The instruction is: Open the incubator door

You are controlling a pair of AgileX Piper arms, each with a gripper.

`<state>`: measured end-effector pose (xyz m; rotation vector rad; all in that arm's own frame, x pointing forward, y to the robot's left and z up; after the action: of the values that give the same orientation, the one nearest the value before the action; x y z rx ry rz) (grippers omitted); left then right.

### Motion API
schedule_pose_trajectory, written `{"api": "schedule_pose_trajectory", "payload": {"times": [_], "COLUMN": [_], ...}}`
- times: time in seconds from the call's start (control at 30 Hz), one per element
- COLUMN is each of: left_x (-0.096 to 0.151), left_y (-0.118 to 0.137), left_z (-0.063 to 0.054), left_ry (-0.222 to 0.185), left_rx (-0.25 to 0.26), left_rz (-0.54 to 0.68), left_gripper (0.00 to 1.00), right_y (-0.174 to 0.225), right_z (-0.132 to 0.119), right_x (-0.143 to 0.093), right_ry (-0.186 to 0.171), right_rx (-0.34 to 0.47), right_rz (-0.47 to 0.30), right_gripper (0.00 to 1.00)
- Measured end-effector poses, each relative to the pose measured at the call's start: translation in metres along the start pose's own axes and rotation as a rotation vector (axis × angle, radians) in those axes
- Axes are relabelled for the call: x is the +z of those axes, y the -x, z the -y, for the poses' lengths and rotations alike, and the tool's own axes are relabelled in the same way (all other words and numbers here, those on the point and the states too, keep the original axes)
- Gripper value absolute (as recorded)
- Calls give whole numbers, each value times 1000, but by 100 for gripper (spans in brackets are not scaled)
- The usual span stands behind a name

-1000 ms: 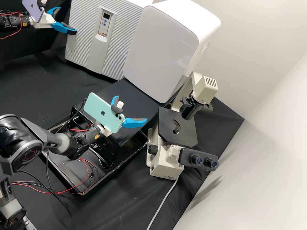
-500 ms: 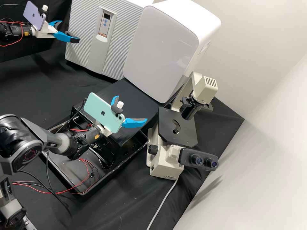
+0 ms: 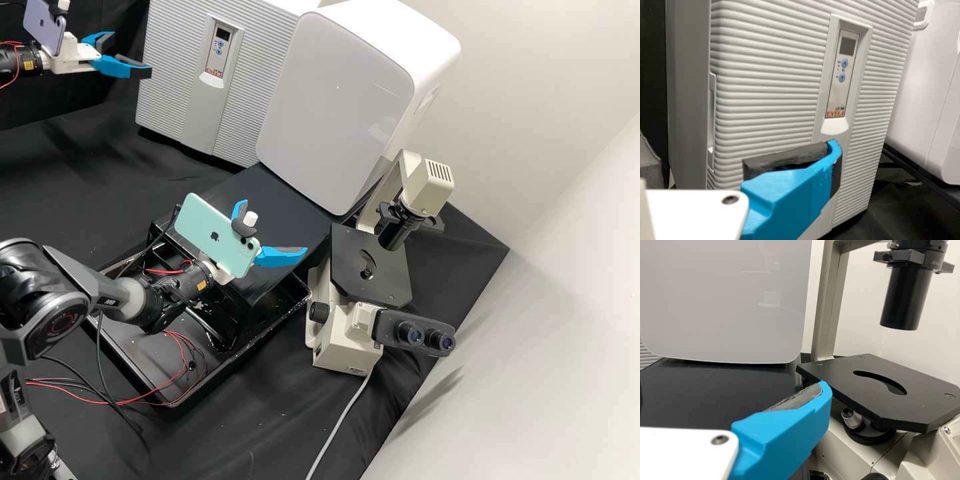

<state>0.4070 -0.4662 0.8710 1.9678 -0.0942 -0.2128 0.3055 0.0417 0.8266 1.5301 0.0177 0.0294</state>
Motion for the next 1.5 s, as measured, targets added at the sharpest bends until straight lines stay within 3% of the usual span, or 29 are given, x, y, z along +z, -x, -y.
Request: {"api": "schedule_pose_trajectory", "payload": {"times": [0.27,0.63,0.87,1.07,1.5], "left_x": [-13,-29,-25,-27,-36], "left_y": [-31,-62,-67,-75,-80], "left_z": [-17,-10,3,12,1], "left_ry": [-27,-26,-8,-16,-24], "left_rx": [64,-8,-64,-86,-63], "left_rz": [3,-2,33,31,-4], "left_gripper": [100,100,100,100,100], "right_y": [0,0,0,0,0], "right_z": [0,0,0,0,0], "right_x": [0,0,0,0,0], "right_ry": [0,0,0,0,0], "right_rx": [0,0,0,0,0], "right_rz": [0,0,0,0,0], "right_gripper": [100,100,100,100,100]}}
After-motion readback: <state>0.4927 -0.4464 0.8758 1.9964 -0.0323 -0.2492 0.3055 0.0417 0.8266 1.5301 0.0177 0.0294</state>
